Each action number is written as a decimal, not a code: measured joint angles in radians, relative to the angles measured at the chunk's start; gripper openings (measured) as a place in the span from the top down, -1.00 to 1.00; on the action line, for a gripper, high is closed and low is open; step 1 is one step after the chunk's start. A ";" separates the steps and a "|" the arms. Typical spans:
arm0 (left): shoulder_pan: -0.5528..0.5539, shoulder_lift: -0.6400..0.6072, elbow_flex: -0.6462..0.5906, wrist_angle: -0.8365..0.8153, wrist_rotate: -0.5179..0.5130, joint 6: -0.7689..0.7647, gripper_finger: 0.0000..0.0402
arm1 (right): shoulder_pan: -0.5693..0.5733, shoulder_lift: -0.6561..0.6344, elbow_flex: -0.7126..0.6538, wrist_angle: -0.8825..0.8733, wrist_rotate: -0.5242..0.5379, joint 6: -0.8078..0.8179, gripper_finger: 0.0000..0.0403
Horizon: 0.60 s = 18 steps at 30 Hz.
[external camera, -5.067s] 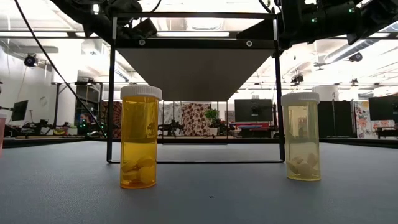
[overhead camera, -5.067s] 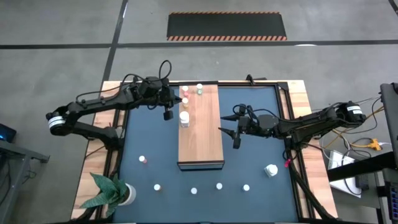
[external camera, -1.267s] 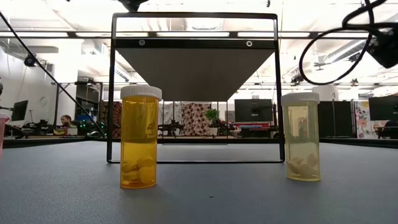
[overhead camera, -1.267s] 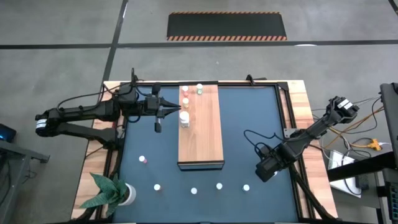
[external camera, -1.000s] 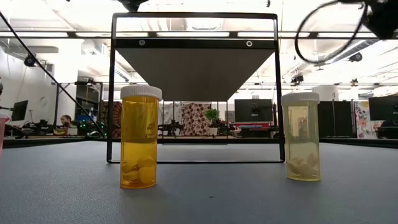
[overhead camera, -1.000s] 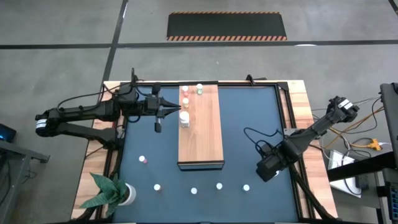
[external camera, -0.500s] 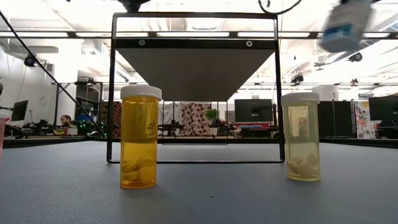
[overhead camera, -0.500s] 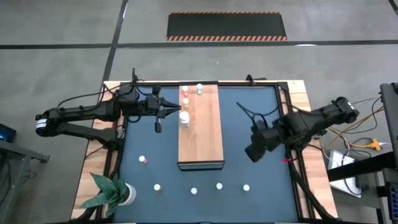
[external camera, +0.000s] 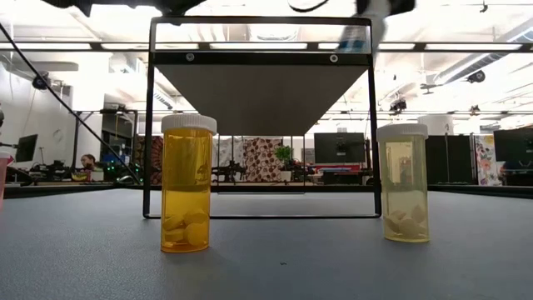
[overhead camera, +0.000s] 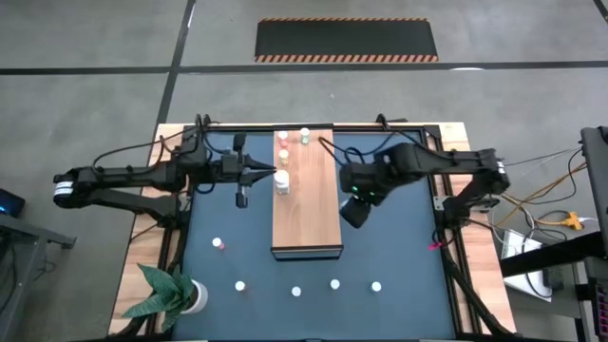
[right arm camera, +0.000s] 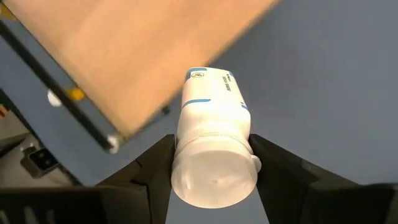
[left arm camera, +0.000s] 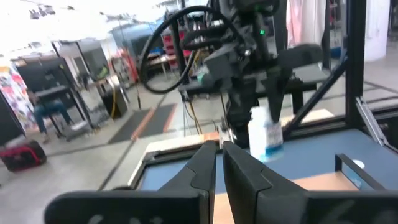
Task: Pick and place medicine bottles onto shelf by color
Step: Put the white medicine bottle on the shelf aligned with the white pill bottle
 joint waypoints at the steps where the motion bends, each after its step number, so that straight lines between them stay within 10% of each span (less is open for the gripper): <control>1: 0.000 -0.004 -0.012 0.022 0.000 0.003 0.94 | -0.014 0.021 0.029 -0.001 0.003 -0.027 0.11; 18: 0.001 -0.094 -0.164 0.187 0.000 0.003 0.94 | -0.151 0.293 0.337 -0.063 0.038 -0.263 0.11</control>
